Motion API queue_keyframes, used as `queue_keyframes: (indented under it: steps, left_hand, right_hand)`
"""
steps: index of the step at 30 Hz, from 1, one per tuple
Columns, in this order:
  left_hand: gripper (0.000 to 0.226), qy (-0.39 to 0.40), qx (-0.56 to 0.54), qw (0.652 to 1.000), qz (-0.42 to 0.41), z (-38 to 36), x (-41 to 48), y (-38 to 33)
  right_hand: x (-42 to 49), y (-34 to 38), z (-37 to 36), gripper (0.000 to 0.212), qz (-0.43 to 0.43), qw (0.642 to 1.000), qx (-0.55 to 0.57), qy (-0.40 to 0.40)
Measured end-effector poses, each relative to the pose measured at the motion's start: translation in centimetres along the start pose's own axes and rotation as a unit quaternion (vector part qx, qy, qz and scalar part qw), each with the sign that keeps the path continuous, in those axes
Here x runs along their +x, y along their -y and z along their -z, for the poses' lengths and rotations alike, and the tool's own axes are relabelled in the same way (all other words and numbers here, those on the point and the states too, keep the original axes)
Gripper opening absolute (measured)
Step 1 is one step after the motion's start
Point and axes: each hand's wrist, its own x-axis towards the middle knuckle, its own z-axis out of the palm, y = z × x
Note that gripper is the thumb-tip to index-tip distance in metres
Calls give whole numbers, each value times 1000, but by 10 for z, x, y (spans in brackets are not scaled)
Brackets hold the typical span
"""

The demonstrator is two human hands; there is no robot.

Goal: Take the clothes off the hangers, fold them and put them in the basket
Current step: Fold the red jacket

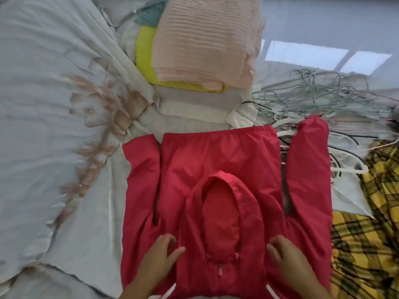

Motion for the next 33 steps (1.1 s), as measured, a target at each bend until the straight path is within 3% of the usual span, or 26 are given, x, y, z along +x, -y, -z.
queue_keyframes:
  steps: [3, 5, 7, 9, 12, 16, 18, 21, 25, 30, 33]
  left_hand:
    - [47, -159, -23, 986, -36, -22, 40, -49]
    - [51, -228, 21, 973, -29, -27, 69, -67]
    - [52, -233, 71, 970, 5, -30, 91, -76]
    - [42, -207, 120, 971, 19, -31, 104, -79]
    - [25, -213, 165, 962, -28, -23, 103, -78]
    - [24, -307, 129, 933, -136, -7, 79, -59]
    - [34, -310, 156, 923, -167, -7, 64, -45]
    - [70, -291, 196, 918, -182, -18, 54, -26]
    - [45, -311, 241, 884, -254, -26, 54, -9]
    - [41, -206, 354, 881, -236, -43, 50, 8]
    - [46, -215, 329, 891, -228, -42, 49, -1]
  right_hand:
    - [19, 48, -13, 24, 3, 993, 28, -119]
    - [38, 65, -26, 45, -27, 986, 9, -163]
    - [59, 72, -28, 56, -57, 983, -22, -176]
    - [72, 74, -33, 53, -64, 980, -55, -182]
    - [72, 66, -30, 39, -24, 976, -64, -204]
    - [56, 37, -15, 35, 49, 959, -100, -262]
    - [46, 28, -7, 41, 70, 956, -96, -269]
    - [33, 24, -6, 57, 125, 944, -126, -279]
    - [22, 5, -11, 44, 206, 925, -169, -272]
    - [13, -20, -29, 37, 173, 933, -248, -195]
    - [11, -9, -27, 39, 187, 934, -243, -186]
